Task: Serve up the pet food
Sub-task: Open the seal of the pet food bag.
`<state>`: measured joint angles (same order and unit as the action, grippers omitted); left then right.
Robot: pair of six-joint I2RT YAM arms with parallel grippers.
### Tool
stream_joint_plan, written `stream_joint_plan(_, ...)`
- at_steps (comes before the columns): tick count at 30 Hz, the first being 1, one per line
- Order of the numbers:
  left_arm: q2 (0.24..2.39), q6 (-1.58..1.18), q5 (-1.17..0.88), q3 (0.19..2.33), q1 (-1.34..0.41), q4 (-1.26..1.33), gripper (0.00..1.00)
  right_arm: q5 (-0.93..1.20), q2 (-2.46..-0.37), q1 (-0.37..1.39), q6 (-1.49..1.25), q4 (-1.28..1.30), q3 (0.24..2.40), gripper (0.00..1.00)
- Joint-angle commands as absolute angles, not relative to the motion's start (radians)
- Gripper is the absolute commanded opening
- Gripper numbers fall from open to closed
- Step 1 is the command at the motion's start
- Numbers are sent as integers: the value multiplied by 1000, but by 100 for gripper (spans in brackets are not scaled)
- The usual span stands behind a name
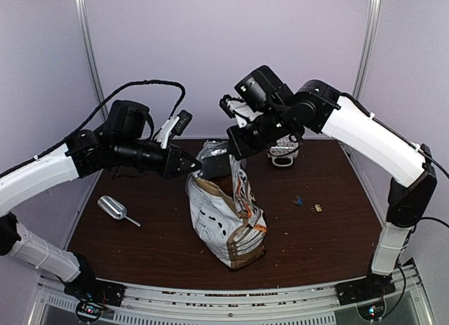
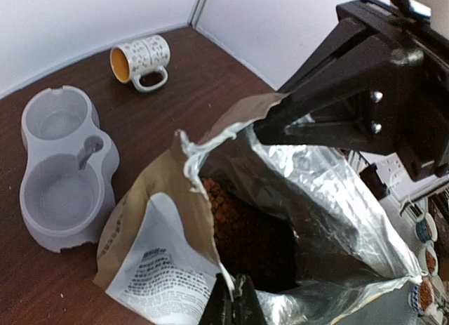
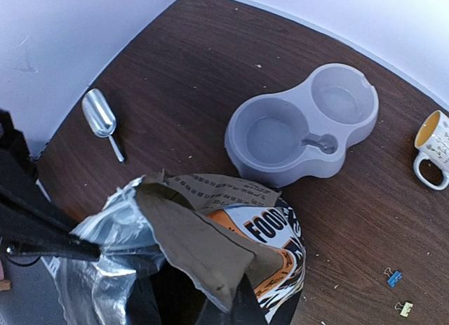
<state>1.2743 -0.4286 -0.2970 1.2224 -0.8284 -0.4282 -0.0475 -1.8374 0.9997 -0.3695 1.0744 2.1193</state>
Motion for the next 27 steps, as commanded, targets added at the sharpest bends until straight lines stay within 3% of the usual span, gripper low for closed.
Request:
stream_joint_plan(1,1244,-357,-449,1451,-734,-405,0,124,-1720,992,-342,1027,2118,0)
stream_joint_plan(6,1360,-359,-611,1567,-653,-498,0,176,-1701,1010,-389,969,2029,0)
stream_joint_plan(11,1404,-339,-546,1607,-650,-556,0,75,-1675,1019,-466,876,1924,0)
stream_joint_plan(13,1395,-352,-527,1589,-653,-557,11,38,-1658,1020,-489,833,1876,0)
stream_joint_plan(16,1375,-369,-486,1553,-670,-563,46,2,-1650,1024,-500,793,1848,0)
stream_joint_plan(19,1372,-394,-463,1530,-706,-585,72,-36,-1656,1032,-492,788,1851,0)
stream_joint_plan(23,1389,-387,-341,1542,-761,-695,90,-75,-1655,1037,-476,785,1847,0)
stream_joint_plan(27,1375,-393,-160,1523,-790,-782,97,-88,-1644,1039,-465,770,1823,0)
